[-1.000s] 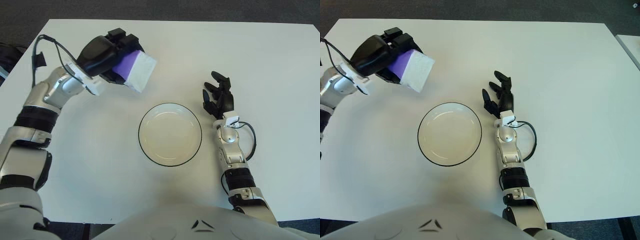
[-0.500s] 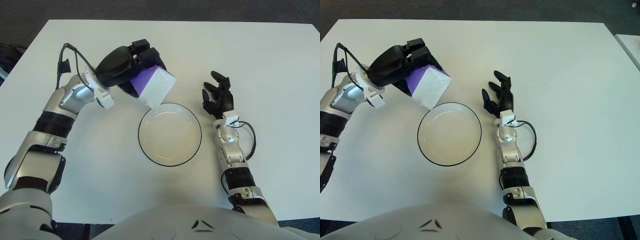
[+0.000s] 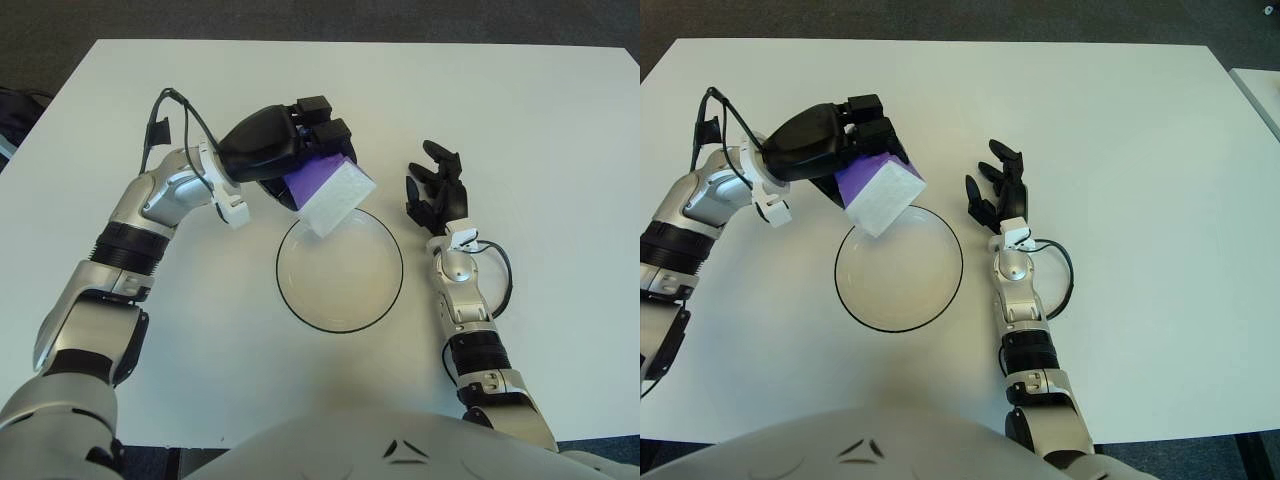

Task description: Put the tissue paper into the plate.

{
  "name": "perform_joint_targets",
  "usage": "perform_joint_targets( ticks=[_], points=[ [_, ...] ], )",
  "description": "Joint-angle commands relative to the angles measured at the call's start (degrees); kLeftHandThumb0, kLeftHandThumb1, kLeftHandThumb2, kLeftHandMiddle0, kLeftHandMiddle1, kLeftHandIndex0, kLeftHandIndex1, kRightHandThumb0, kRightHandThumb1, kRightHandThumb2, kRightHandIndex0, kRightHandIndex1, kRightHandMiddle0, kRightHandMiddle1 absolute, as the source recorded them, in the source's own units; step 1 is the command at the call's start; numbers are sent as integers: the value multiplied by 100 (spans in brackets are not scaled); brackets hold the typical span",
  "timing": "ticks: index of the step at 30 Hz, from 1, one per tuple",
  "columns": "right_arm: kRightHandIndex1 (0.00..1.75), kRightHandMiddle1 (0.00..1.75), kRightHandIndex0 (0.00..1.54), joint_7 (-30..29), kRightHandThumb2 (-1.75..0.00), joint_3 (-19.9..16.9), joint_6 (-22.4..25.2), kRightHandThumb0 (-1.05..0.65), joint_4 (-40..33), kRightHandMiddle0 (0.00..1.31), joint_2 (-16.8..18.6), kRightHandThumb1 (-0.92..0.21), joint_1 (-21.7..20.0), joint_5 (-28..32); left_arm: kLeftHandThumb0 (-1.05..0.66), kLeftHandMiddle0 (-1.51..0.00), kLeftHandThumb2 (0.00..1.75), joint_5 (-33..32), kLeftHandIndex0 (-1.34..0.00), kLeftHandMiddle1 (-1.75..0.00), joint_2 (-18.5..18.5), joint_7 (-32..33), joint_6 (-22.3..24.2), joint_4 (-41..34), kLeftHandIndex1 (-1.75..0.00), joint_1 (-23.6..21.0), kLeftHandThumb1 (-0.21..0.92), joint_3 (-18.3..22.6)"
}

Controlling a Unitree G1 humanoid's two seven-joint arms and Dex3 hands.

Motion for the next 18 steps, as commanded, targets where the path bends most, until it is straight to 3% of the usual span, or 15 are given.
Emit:
perform_joint_targets(
  ticks=[1, 18],
  points=[
    [60, 78, 28, -16, -62, -61, 490, -47, 508, 0, -10, -82, 460, 36, -45, -110, 126, 75, -57, -175, -68, -76, -71, -97, -175, -139, 36, -41],
    [60, 78, 29, -119, -63, -55, 433, -49, 613, 0, -1, -82, 413, 16, -45, -109, 127, -164, -58, -175, -231, -524, 62, -427, -175, 23, 35, -179]
  ],
)
